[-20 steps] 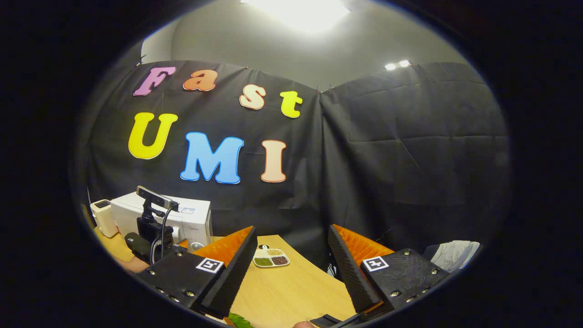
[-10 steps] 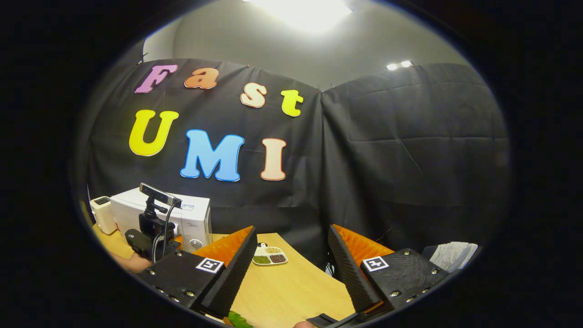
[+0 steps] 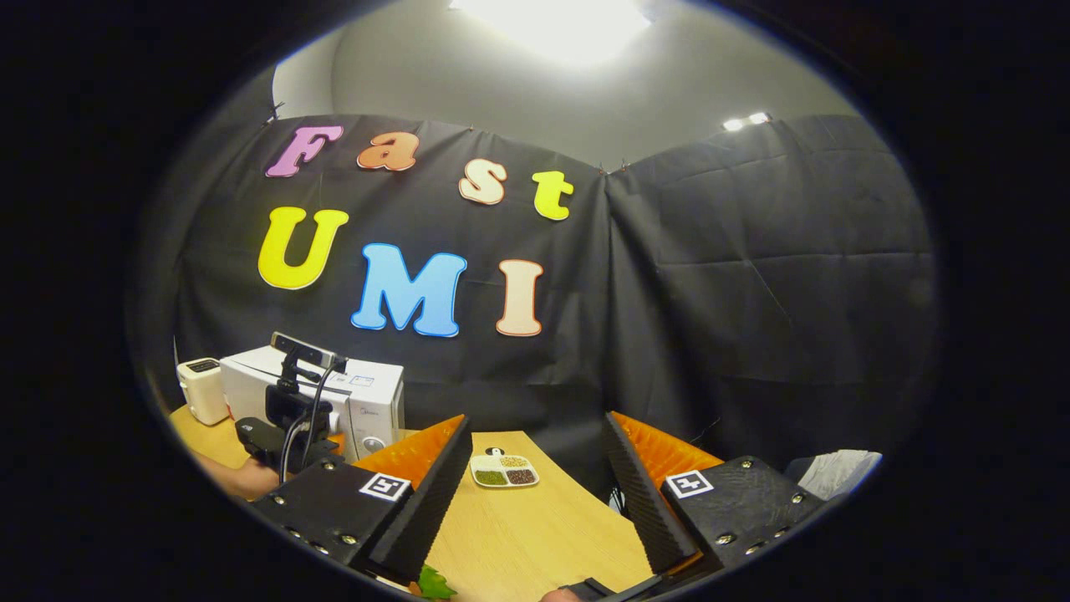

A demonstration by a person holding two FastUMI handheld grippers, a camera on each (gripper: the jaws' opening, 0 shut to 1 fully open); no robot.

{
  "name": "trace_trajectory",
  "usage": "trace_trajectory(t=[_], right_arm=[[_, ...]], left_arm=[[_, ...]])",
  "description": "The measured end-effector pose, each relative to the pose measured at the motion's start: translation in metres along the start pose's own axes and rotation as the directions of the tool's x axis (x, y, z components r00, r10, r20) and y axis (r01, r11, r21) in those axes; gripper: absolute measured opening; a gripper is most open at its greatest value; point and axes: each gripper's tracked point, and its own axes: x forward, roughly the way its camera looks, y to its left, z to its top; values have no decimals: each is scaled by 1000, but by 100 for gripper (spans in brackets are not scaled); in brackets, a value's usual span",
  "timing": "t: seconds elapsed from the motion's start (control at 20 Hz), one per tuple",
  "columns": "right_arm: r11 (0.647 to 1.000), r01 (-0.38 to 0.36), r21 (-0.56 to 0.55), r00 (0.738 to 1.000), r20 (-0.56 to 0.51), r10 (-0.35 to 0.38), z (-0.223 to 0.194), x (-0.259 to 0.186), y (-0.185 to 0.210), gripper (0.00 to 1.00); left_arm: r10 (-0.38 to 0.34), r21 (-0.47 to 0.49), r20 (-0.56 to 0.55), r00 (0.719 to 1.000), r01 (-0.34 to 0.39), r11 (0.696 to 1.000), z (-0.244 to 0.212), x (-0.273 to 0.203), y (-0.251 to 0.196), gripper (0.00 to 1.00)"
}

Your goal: Open the microwave oven with the left hand, put the food in, and close the microwave oven.

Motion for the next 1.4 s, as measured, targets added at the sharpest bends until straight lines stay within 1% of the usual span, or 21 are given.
trace_trajectory(t=[0.05, 0.2, 0.35, 0.5, 0.55, 0.6, 0.8, 1.0, 1.2, 1.3, 1.4], right_arm=[[1000, -28, 9, 1000, 5, 28, 1, 1, 5, 95], [995, -98, 16, 995, 19, 98, 3, 3, 11, 95], [986, -164, 37, 986, 38, 163, 5, 0, 17, 95], [974, -223, 36, 974, 51, 221, 7, -8, 18, 95], [970, -242, 37, 969, 55, 240, 7, -11, 18, 95], [965, -260, 39, 964, 60, 258, 7, -14, 18, 95], [942, -329, 64, 943, 77, 324, 6, -26, 17, 95], [908, -411, 81, 911, 77, 405, 2, -39, 26, 95], [888, -454, 66, 888, 107, 446, 12, -53, 35, 95], [880, -469, 72, 880, 120, 459, 16, -60, 45, 95], [879, -472, 64, 878, 124, 462, 19, -63, 56, 95]], left_arm=[[1, 11, -5, 1000, -1, 1000, -4, -9, 2, 14], [0, -10, -27, 1000, 0, 1000, -13, -31, 5, 14], [26, -13, -37, 999, -27, 1000, -15, -56, 12, 14], [61, -22, -47, 997, -62, 998, -24, -82, 19, 15], [76, -22, -51, 996, -77, 997, -26, -91, 22, 14], [93, -23, -52, 994, -94, 995, -28, -100, 27, 15], [154, -31, -71, 985, -157, 987, -39, -137, 46, 14], [193, -8, -87, 977, -194, 981, -49, -167, 66, 14], [249, -30, -99, 963, -253, 967, -59, -200, 96, 14], [256, -36, -102, 961, -261, 965, -64, -214, 110, 14], [256, -32, -101, 961, -260, 965, -68, -225, 122, 14]])
